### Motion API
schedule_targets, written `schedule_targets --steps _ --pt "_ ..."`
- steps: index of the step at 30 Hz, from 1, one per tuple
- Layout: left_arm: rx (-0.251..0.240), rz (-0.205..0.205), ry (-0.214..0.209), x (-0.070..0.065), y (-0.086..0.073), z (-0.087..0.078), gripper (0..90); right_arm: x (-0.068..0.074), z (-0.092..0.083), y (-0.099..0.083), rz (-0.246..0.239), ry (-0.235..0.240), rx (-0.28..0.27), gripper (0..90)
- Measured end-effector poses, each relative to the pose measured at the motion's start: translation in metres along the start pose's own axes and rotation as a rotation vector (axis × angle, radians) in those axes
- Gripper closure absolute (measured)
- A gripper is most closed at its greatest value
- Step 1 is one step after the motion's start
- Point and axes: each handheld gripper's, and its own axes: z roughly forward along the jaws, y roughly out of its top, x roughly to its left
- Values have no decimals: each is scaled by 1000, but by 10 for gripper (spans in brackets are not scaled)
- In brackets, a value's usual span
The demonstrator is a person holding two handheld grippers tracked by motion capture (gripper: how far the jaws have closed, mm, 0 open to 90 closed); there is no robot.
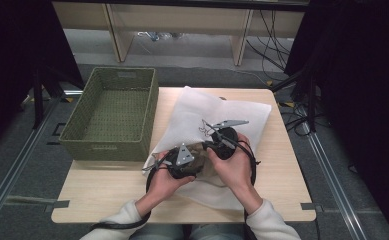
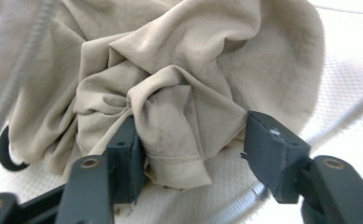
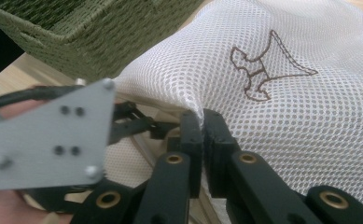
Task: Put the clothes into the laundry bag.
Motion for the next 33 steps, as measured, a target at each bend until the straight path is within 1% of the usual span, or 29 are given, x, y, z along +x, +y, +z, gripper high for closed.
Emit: schedule_targets --steps 1,2,3,5,6,7,8,9,10,11,12,13,14,15,16,17,18,19,20,22,23,25,26,27,29,30,31,32,33 --pt "3 -4 -12 1 -1 -3 374 1 0 0 19 1 10 882" --pt "-3 -3 2 1 -2 -5 363 2 0 0 43 9 14 882" --pt "5 0 2 1 -3 -9 354 2 0 0 38 9 15 882" --pt "-4 -15 -9 1 -6 -14 343 2 -1 0 28 -1 15 881" --pt "5 -21 -21 2 -7 -18 338 1 -1 0 15 0 7 881" --pt "2 -13 -12 2 -8 -21 340 2 -2 0 26 -5 11 881" --pt "8 -18 -22 3 -9 -28 345 0 -2 0 3 -11 4 881" --pt "8 -18 -22 3 -9 -28 349 0 -2 0 3 -11 4 881" --pt "-4 -20 -18 3 -10 -29 349 2 -1 -1 32 3 2 881" --pt "-7 -28 -21 2 -11 -31 353 2 -2 0 28 -2 3 880" --pt "2 -26 -40 2 -12 -36 359 1 -3 0 16 -5 6 880" --pt "-3 -21 -40 2 -14 -38 366 2 -3 0 22 -10 9 879" --pt "8 -22 -45 2 -15 -40 385 0 -3 0 0 -6 6 879" --pt "3 -11 -44 1 -17 -41 416 0 -4 -1 14 -9 19 880" --pt "18 10 -48 2 -19 -43 452 0 -3 0 22 -14 13 879" --pt "19 12 -46 0 -20 -44 500 0 -2 0 29 -10 19 879" --pt "27 18 -54 0 -21 -44 538 0 -2 0 22 -5 22 879" --pt "34 19 -49 0 -22 -44 571 1 -2 -1 43 -9 24 879" --pt "44 23 -47 0 -23 -42 626 2 -2 -1 40 -9 26 879" --pt "80 21 -56 -1 -25 -39 671 2 -3 -1 35 -10 35 879" --pt "97 27 -54 -1 -26 -39 670 3 -3 -1 39 -9 35 878" --pt "106 26 -48 -3 -26 -40 633 2 -3 -1 37 -11 36 878" --pt "109 20 -44 -3 -26 -40 599 0 -2 -1 36 3 23 879" --pt "111 2 -45 -4 -27 -39 548 1 -3 -1 41 -3 34 878" --pt "141 9 -27 -3 -29 -36 461 1 -2 -1 49 0 32 878" --pt "165 33 -24 -2 -30 -35 466 1 -2 -1 45 -3 33 878" --pt "182 18 -27 -2 -32 -31 486 2 -2 -1 50 -4 34 878" --pt "191 18 -24 -2 -33 -29 511 0 -2 -1 20 -4 26 878" --pt "198 13 -26 -1 -33 -26 558 1 -3 -1 33 -8 33 877"
